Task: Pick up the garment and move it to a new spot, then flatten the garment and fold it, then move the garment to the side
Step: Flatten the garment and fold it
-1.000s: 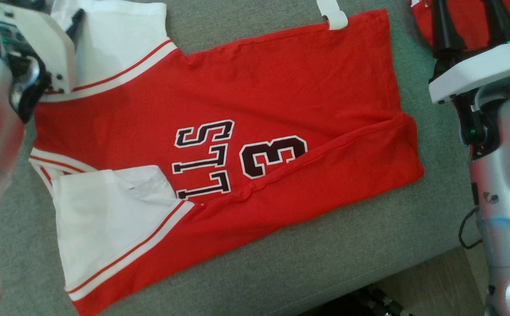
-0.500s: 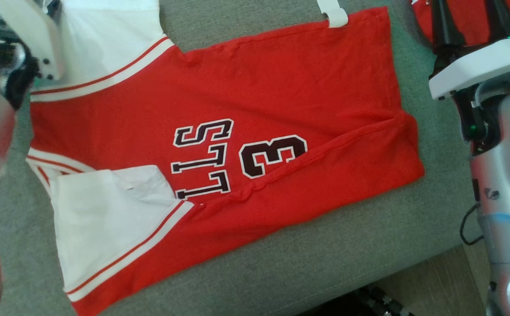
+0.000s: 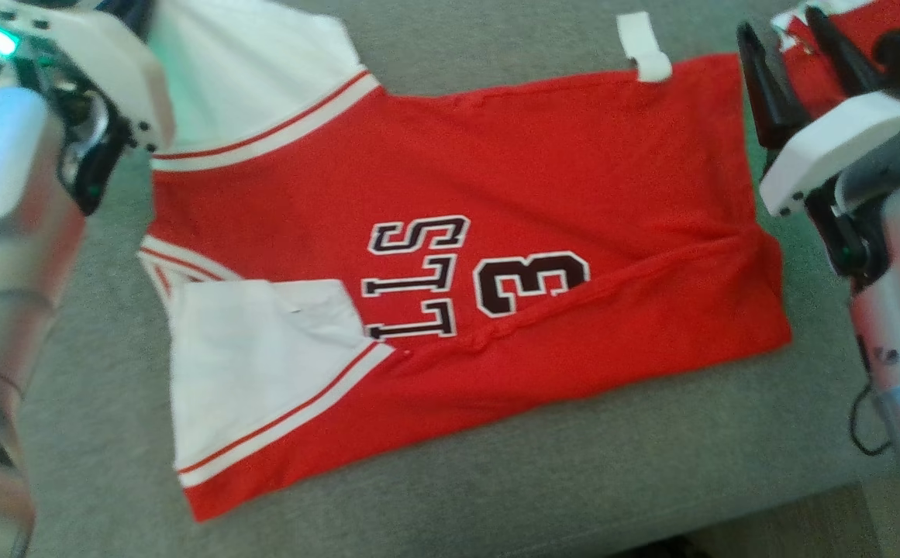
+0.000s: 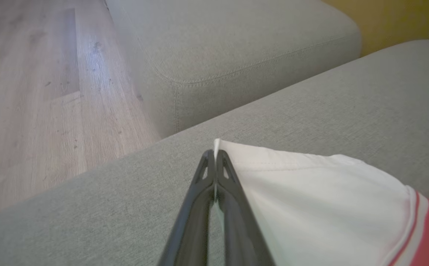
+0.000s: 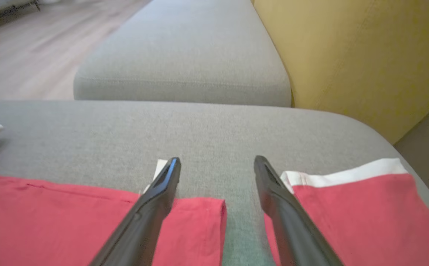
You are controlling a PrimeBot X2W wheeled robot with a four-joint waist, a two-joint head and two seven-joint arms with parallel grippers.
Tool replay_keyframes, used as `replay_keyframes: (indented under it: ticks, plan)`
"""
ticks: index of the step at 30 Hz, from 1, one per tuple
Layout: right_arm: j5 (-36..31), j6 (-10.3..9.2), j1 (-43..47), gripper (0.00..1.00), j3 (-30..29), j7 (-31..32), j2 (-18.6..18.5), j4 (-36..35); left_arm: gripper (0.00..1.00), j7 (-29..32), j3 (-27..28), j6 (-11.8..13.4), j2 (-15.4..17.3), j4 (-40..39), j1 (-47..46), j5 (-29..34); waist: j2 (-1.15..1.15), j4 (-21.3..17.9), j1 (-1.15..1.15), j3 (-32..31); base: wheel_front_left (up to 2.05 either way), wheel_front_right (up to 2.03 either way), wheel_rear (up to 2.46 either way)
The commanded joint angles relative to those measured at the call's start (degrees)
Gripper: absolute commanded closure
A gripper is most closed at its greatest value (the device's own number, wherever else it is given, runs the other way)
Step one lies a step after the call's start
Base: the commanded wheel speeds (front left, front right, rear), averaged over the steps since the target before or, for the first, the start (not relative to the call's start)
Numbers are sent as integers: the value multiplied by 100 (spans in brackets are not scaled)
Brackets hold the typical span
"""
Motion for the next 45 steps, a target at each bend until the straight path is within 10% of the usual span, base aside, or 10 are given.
replay_keyframes:
  ticks: [1, 14, 30, 31, 32, 45]
  plan:
    - [51, -5, -4, 0, 115, 91, -157, -48, 100, -157, 76, 11, 168, -214, -113, -37, 0, 296, 0, -233, 0, 0, 0]
    - [51, -5, -267, 0, 485, 528, -896, 1550, 100, -692, -385, 38, 56, -1145, 242, 122, 0, 1203, 0, -458, 0, 0, 0]
    - [316, -5, -889, 0, 1156, 751, -891, 2724, 100, -536, -581, 122, -21, -1822, 222, 180, 0, 1378, 0, -210, 0, 0, 0]
    - [374, -5, -929, 8, 1200, 774, -878, 2764, 100, -526, -583, 126, -9, -1827, 209, 181, 0, 1369, 0, -196, 0, 0, 0]
    - [424, -5, -969, 100, 1256, 791, -867, 2792, 100, -515, -586, 133, 2, -1827, 195, 185, 0, 1363, 0, -185, 0, 0, 0]
    - [1063, -5, -1845, 100, 1355, -114, -783, 2730, 100, -888, -275, 425, 182, -1356, -94, 123, 0, 1071, 0, -179, 0, 0, 0]
